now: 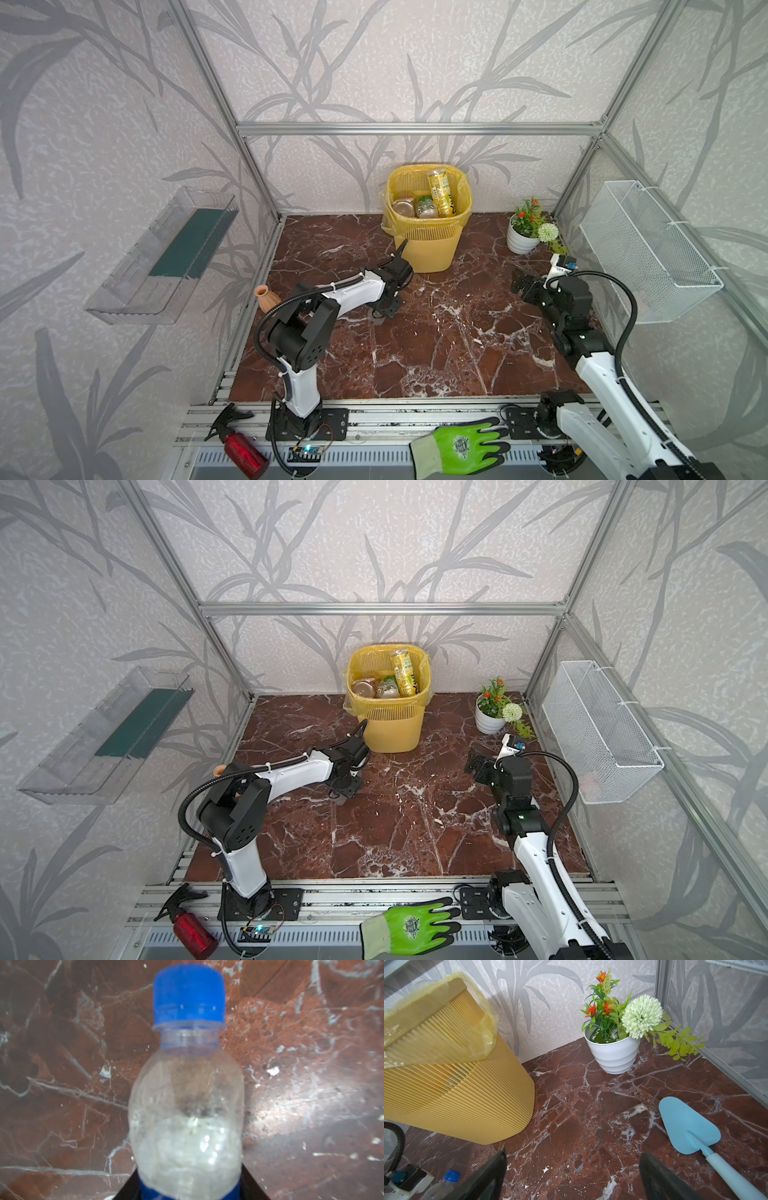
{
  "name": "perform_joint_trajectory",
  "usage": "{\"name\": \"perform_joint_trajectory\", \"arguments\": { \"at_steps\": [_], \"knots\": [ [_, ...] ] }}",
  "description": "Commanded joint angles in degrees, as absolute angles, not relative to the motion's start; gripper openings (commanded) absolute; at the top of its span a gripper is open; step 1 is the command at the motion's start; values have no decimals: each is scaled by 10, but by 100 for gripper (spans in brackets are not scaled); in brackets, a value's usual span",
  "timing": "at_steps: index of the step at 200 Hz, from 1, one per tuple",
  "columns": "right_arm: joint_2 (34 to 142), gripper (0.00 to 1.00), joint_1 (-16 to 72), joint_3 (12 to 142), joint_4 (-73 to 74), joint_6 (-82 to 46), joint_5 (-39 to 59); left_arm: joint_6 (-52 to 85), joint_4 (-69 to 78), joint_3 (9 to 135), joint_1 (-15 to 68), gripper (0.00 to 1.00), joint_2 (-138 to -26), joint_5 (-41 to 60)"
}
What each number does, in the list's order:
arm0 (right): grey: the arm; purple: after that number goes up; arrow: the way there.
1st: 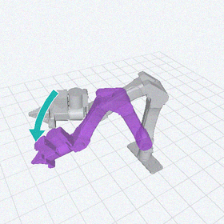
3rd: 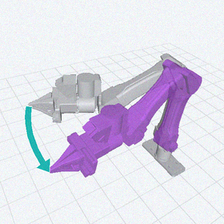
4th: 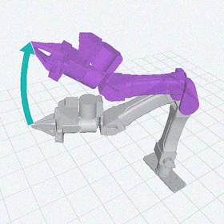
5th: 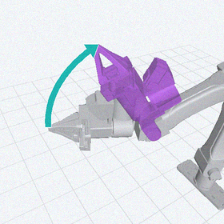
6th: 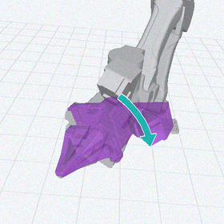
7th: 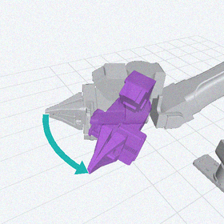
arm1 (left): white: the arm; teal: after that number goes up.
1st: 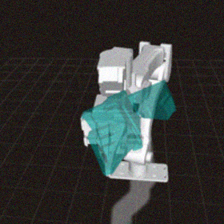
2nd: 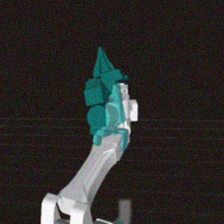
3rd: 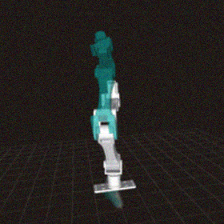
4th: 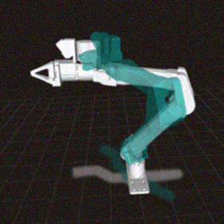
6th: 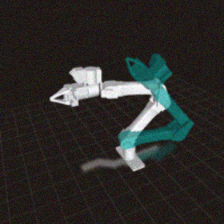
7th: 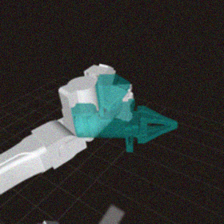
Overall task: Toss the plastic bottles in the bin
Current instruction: 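Lift the water bottle with the left gripper over the bin and release it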
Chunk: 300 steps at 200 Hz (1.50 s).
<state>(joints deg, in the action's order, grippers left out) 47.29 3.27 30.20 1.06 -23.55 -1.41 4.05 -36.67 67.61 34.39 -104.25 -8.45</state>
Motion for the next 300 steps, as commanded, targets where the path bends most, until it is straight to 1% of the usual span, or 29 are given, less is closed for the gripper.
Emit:
{"name": "perform_joint_trajectory", "arguments": {
  "at_steps": [1, 22, 46, 57, 71, 95, 108, 122, 137, 153, 169, 192, 222, 234, 238, 245, 259, 267, 275, 283, 288, 300],
  "knots": [
    [472, 99, 30, 294, 31, -248, -8, 58, -358, 650, 343, 47, -970, -60],
    [471, 99, 29, 289, 35, -253, -7, 94, -323, 616, 339, 43, -891, -46],
    [471, 99, 29, 287, 38, -256, -4, 144, -268, 568, 330, 42, -766, -46],
    [472, 99, 29, 287, 40, -257, -5, 170, -238, 545, 328, 42, -697, -71],
    [472, 99, 28, 287, 44, -259, -3, 202, -200, 522, 326, 43, -603, -136],
    [476, 99, 28, 285, 55, -266, -2, 158, -94, 510, 325, 45, -478, -183],
    [478, 99, 28, 283, 62, -272, 0, 110, -51, 532, 326, 45, -444, -188],
    [479, 99, 28, 283, 67, -276, 4, 65, -21, 574, 325, 45, -435, -186],
    [478, 99, 28, 283, 68, -277, 4, 24, 13, 625, 325, 45, -453, -162],
    [474, 99, 29, 283, 68, -274, 2, -2, 49, 680, 325, 45, -496, -124],
    [470, 99, 28, 283, 66, -272, 2, -10, 61, 741, 326, 45, -566, -93],
    [460, 99, 27, 279, 56, -266, 1, 14, 64, 818, 326, 45, -677, -45],
    [444, 99, 26, 270, 46, -260, -6, 68, 76, 894, 324, 49, -836, -5],
    [440, 99, 25, 270, 42, -258, -6, 86, 68, 947, 324, 55, -910, 1],
    [439, 99, 25, 270, 41, -256, -5, 89, 54, 970, 323, 59, -934, 2],
    [437, 99, 25, 271, 38, -253, -2, 92, 9, 1023, 322, 67, -978, 6],
    [433, 99, 23, 275, 29, -245, 0, 89, -110, 1148, 322, 71, -1060, -3],
    [429, 99, 22, 278, 21, -240, 0, 86, -182, 1222, 321, 79, -1096, -14],
    [423, 99, 21, 279, 14, -234, -1, 85, -236, 1276, 320, 82, -1121, -19],
    [417, 99, 19, 280, 9, -230, -4, 83, -249, 1293, 321, 90, -1125, -16],
    [414, 99, 19, 279, 7, -227, -6, 83, -244, 1290, 322, 98, -1120, -15],
    [408, 99, 15, 276, 5, -226, -5, 83, -205, 1248, 323, 99, -1090, -8]
  ]
}}
